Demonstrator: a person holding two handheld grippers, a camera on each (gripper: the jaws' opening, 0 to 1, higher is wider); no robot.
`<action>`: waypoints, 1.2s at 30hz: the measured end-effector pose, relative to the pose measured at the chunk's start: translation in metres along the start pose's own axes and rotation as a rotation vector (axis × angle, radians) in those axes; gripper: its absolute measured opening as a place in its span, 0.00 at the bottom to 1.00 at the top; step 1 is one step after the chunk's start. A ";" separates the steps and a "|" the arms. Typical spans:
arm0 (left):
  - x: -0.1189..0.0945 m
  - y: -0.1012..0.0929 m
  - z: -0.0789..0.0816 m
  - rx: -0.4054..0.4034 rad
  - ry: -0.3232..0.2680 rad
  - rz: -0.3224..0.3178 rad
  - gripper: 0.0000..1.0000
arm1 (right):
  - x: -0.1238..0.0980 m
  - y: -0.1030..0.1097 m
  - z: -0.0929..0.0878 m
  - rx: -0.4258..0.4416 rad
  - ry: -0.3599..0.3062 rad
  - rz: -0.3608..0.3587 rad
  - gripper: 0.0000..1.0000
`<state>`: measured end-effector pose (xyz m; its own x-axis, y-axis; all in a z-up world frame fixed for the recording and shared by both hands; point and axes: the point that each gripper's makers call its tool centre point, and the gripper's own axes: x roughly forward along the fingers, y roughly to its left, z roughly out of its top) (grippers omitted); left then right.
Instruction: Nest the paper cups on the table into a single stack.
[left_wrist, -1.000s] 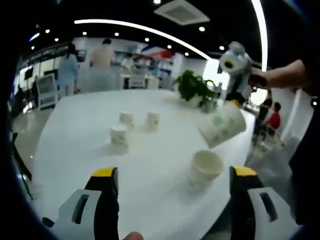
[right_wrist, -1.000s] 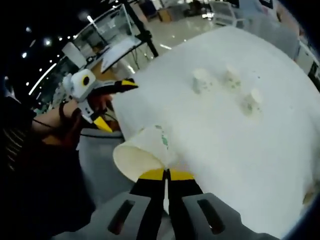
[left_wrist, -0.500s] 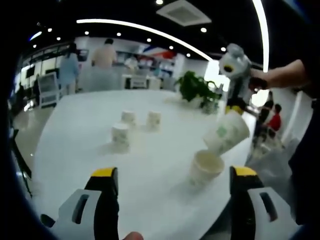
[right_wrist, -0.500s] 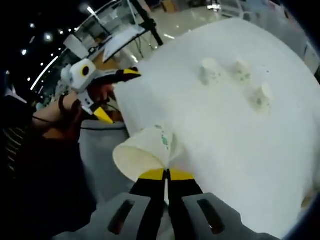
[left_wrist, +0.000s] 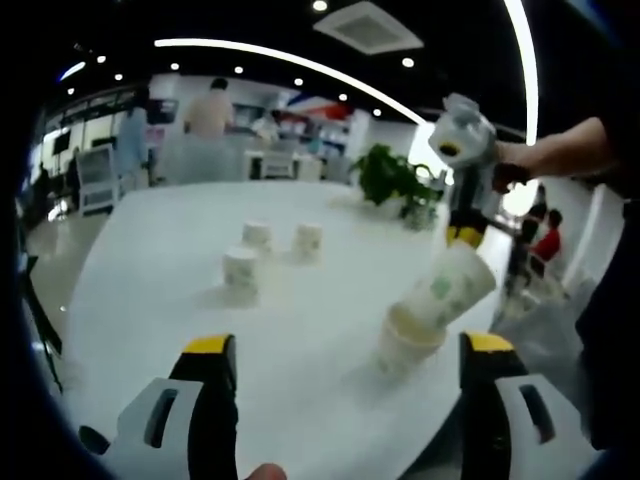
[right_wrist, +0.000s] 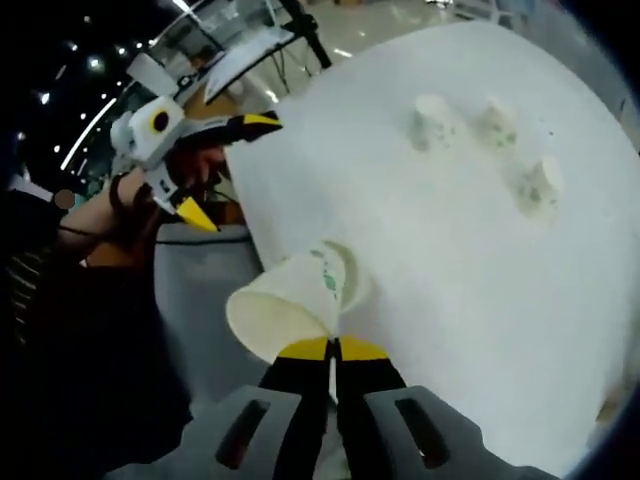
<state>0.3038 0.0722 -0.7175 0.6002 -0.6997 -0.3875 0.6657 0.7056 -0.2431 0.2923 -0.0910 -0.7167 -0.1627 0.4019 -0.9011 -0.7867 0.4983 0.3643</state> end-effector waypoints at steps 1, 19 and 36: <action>0.000 0.000 0.000 -0.001 0.000 0.000 0.91 | 0.001 0.000 0.000 -0.001 0.001 -0.001 0.00; -0.001 0.002 0.001 -0.007 -0.008 0.005 0.90 | 0.017 0.003 0.006 0.011 0.106 -0.005 0.00; 0.001 -0.001 -0.002 -0.013 -0.007 -0.005 0.90 | 0.027 -0.006 0.011 -0.068 0.167 -0.053 0.00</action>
<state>0.3027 0.0715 -0.7194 0.5997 -0.7040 -0.3804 0.6629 0.7033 -0.2568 0.2992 -0.0748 -0.7412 -0.2121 0.2411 -0.9470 -0.8345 0.4595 0.3039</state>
